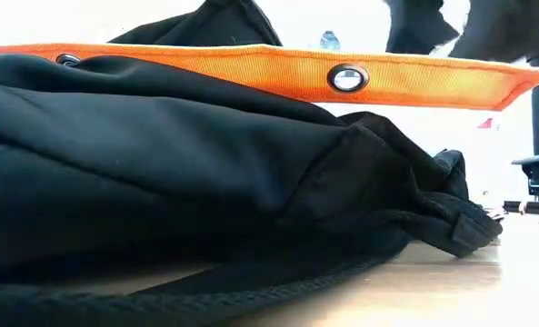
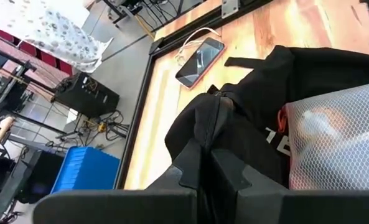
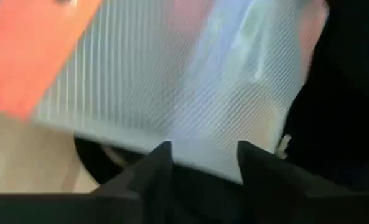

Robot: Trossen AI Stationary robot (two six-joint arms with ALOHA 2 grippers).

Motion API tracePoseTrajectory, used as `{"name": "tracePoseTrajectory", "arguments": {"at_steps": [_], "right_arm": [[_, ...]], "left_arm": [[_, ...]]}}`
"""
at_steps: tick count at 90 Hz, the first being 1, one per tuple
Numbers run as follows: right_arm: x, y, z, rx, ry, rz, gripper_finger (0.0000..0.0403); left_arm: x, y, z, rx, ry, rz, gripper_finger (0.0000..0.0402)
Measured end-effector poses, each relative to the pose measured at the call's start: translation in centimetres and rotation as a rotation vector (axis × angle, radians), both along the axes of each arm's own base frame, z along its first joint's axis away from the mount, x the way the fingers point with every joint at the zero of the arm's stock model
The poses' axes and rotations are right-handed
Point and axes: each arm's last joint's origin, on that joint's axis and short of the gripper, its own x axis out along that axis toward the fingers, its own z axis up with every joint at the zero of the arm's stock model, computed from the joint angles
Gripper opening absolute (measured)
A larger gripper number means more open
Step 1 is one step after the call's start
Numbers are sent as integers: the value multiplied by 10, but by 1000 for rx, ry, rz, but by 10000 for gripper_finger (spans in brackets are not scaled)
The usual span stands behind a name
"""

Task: Unpack backpack
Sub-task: Put the zip bag into the black backpack

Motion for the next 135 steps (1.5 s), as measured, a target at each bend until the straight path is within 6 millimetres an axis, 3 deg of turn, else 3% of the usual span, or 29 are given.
{"name": "tracePoseTrajectory", "arguments": {"at_steps": [19, 44, 55, 65, 74, 84, 103, 118, 135], "right_arm": [[-17, -2, -43, -78, -111, -12, 209], [-4, -10, -53, -145, -194, 55, 207], [8, -17, -50, -141, -227, 64, 171], [16, -25, -49, -141, -232, 56, 95], [23, -29, -44, -177, -217, 82, 18], [32, -30, -31, -259, -238, 96, 6], [61, -41, 12, -459, -248, 152, 0], [86, -74, 34, -546, -197, 161, 0], [102, -122, 31, -423, -131, 148, 0]], "left_arm": [[0, 0, 0, -4, -6, 0, 2], [1, 0, 1, -8, -14, 0, 2], [1, 0, 1, -8, -15, 0, 2], [1, 0, 1, -9, -15, 0, 2], [1, -1, 1, -19, -11, -12, 2], [2, -2, 2, -36, -17, -30, 2], [4, -4, 4, -53, -37, -79, 2], [4, -5, 4, -83, -21, -130, 2], [0, -13, 2, -46, 11, -167, 2]]}}
